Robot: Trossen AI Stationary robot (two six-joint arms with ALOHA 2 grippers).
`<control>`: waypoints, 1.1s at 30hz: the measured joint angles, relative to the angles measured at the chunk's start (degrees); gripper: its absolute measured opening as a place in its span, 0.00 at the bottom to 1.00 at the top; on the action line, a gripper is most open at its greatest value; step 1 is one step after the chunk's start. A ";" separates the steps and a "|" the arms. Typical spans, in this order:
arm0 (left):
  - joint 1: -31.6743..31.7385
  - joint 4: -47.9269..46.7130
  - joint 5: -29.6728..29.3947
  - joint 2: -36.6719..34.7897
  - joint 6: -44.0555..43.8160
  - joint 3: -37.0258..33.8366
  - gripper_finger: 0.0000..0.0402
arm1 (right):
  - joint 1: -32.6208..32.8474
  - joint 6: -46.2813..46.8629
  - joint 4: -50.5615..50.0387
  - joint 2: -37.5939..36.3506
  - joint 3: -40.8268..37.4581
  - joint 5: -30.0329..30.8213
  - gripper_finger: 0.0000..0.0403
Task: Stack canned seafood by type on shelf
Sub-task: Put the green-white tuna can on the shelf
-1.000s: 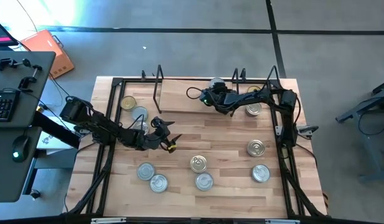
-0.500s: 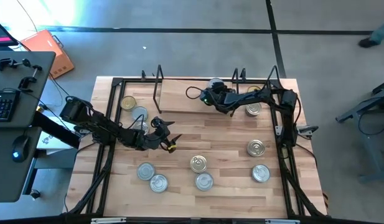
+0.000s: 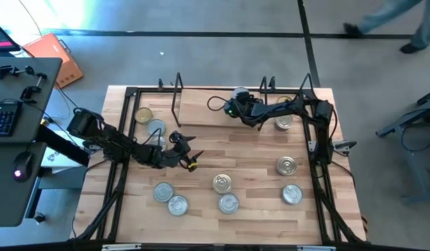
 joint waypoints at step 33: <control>-0.07 -0.02 2.39 0.00 0.01 0.00 0.83 | -0.18 -3.92 -11.20 -4.75 -0.04 -5.94 0.92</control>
